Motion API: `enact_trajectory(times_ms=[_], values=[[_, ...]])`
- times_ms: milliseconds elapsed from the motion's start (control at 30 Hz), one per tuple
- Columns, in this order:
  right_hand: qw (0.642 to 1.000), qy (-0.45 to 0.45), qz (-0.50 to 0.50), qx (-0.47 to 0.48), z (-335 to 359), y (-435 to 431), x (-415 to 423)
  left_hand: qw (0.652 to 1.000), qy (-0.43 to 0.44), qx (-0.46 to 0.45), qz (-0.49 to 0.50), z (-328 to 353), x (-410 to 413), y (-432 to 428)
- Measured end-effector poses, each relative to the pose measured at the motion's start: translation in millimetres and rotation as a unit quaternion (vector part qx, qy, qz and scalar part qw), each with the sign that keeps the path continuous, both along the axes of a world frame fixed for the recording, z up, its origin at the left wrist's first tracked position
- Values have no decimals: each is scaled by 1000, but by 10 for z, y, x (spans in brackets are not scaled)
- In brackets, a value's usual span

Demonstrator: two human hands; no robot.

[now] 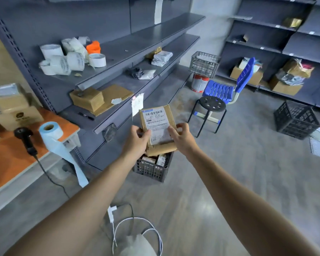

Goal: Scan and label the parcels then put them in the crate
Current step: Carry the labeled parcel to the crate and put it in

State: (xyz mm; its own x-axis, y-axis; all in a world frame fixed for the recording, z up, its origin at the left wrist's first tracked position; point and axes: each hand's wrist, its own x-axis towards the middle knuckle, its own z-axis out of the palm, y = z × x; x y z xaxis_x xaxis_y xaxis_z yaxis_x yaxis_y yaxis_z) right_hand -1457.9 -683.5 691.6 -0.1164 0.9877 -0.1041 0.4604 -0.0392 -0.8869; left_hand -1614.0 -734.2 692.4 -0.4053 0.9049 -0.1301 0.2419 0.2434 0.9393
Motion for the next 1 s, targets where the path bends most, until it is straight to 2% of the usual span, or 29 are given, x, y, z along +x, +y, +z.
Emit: enact_trajectory(times_ms=[200, 600, 767, 1000], values=[[1000, -8, 22, -21, -91, 928, 352, 1000, 13, 7, -1, -134, 309, 945], [988, -92, 103, -76, -856, 3634, 131, 993, -68, -51, 85, -1147, 197, 3368], [970, -139, 161, -117, -1356, 4268, -179, 980, -93, -94, 149, -1667, 42, 3802], [942, -168, 252, -143, -2578, 4808, -394, 959, -97, -159, 215, -2882, 3, 4106]])
